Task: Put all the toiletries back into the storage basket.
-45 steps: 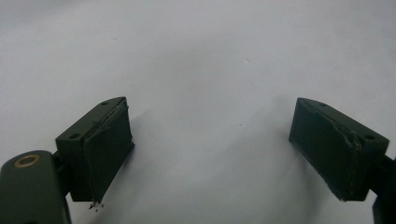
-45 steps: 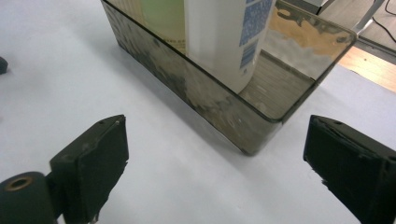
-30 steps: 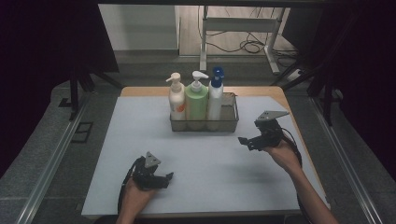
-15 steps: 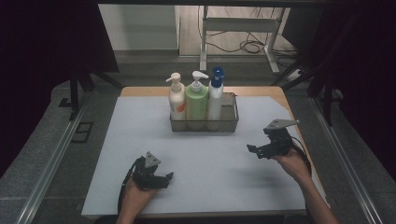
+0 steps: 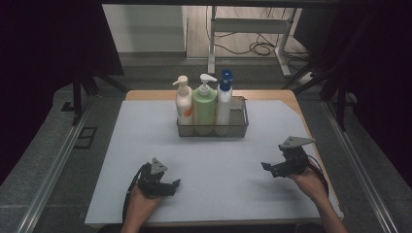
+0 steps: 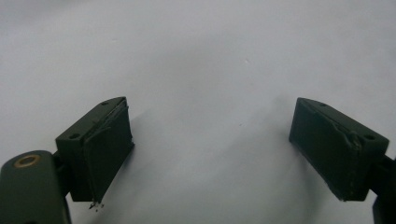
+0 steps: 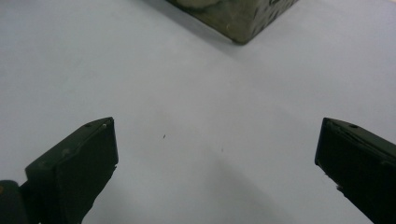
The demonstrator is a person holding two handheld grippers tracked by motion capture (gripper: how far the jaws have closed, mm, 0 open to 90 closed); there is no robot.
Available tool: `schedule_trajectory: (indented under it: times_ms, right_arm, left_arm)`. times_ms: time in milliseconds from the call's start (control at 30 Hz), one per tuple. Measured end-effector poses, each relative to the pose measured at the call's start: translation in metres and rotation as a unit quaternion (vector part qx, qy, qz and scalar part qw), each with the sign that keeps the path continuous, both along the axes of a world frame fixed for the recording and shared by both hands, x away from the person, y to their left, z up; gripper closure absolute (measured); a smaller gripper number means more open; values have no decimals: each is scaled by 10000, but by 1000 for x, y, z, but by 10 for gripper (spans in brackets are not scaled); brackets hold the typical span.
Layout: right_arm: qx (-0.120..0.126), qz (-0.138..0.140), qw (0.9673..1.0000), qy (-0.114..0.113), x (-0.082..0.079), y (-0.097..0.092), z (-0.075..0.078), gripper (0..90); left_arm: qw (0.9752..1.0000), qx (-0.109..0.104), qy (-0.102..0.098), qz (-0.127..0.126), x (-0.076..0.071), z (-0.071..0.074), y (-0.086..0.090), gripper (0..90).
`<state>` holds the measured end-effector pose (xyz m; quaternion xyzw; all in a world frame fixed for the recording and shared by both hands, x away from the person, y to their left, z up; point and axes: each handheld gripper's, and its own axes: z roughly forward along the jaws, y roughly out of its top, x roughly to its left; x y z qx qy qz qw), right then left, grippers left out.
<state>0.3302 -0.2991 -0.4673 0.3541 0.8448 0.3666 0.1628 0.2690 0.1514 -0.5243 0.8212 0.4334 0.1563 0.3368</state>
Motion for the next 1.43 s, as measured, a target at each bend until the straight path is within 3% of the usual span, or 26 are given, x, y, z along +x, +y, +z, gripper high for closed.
schedule_trajectory:
  times_ms: [733,1433]
  right_arm:
    - [-152,148,9994,281,-22,10,-48,0]
    - [-163,137,9995,227,-26,12,-55,0]
  left_arm:
    - [10000,-3,-4,2,0,0,0,126]
    - [10000,2,3,-4,0,0,0,126]
